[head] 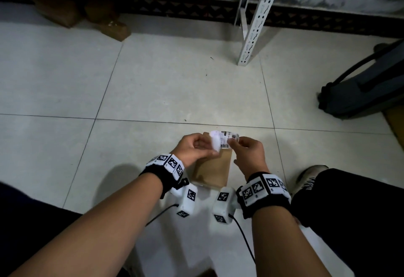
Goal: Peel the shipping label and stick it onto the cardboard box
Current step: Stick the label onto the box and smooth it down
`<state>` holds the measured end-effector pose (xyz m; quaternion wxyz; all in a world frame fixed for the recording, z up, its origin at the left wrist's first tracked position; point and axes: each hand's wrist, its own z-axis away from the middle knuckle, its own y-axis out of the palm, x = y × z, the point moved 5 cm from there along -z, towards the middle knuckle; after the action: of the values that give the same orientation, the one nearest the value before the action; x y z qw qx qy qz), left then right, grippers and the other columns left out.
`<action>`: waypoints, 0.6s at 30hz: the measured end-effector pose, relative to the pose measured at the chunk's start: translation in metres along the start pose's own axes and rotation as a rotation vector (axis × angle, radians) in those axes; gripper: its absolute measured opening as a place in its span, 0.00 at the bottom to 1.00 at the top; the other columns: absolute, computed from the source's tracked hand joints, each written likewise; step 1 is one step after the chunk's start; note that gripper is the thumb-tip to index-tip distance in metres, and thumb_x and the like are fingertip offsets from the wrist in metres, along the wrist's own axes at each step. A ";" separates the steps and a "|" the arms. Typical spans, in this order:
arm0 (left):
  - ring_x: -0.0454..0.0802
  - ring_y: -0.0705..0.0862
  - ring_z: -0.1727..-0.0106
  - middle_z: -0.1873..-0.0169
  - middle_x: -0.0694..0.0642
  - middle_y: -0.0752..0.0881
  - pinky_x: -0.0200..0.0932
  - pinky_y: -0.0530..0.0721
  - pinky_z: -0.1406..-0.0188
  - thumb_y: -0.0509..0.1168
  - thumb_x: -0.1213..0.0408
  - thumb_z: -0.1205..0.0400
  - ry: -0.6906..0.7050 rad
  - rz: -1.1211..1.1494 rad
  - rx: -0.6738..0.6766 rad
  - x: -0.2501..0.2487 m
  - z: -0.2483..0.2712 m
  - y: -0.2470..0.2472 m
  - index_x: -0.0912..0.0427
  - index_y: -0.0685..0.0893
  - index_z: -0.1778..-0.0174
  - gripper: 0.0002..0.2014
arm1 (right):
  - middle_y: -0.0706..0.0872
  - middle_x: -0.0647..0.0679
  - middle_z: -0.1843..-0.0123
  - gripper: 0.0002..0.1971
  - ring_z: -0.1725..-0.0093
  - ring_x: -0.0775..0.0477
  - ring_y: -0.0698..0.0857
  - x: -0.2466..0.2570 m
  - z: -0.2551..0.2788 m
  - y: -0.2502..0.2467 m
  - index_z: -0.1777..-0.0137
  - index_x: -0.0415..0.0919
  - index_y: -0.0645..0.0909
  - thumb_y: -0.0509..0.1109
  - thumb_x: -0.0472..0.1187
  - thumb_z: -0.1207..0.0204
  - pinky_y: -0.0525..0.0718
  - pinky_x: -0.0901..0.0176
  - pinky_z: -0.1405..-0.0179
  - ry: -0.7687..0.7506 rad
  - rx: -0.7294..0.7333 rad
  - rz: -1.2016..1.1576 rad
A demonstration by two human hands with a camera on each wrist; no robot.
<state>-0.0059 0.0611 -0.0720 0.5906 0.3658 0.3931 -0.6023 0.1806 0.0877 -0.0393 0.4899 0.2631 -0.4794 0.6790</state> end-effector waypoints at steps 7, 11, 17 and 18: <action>0.49 0.88 0.53 0.51 0.52 0.89 0.47 0.90 0.51 0.85 0.61 0.37 0.035 -0.121 -0.161 -0.011 -0.004 -0.002 0.54 0.84 0.50 0.23 | 0.77 0.43 0.76 0.20 0.72 0.47 0.73 -0.001 -0.002 -0.002 0.68 0.31 0.85 0.78 0.50 0.31 0.74 0.53 0.67 -0.055 0.028 -0.060; 0.54 0.88 0.57 0.55 0.58 0.91 0.58 0.90 0.45 0.80 0.72 0.31 0.029 -0.078 -0.155 -0.006 -0.010 0.000 0.54 0.80 0.50 0.20 | 0.90 0.33 0.68 0.17 0.68 0.47 0.84 -0.004 -0.001 0.001 0.72 0.36 0.87 0.79 0.45 0.26 0.79 0.53 0.64 -0.071 0.051 -0.098; 0.61 0.91 0.50 0.51 0.66 0.93 0.55 0.89 0.48 0.75 0.80 0.28 -0.099 0.087 -0.030 0.003 -0.010 -0.001 0.58 0.80 0.46 0.20 | 0.90 0.47 0.68 0.09 0.72 0.54 0.87 -0.010 -0.002 -0.003 0.62 0.43 0.86 0.73 0.41 0.20 0.83 0.55 0.69 -0.064 -0.010 -0.120; 0.63 0.89 0.52 0.49 0.71 0.91 0.52 0.88 0.54 0.71 0.84 0.27 -0.122 0.105 -0.018 0.004 -0.009 -0.001 0.59 0.79 0.47 0.19 | 0.91 0.46 0.66 0.06 0.68 0.51 0.88 -0.011 -0.004 -0.003 0.59 0.43 0.87 0.73 0.42 0.21 0.87 0.51 0.67 -0.070 -0.016 -0.103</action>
<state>-0.0073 0.0678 -0.0797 0.6474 0.3434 0.3421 -0.5882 0.1880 0.0864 -0.0490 0.5092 0.3069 -0.4877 0.6393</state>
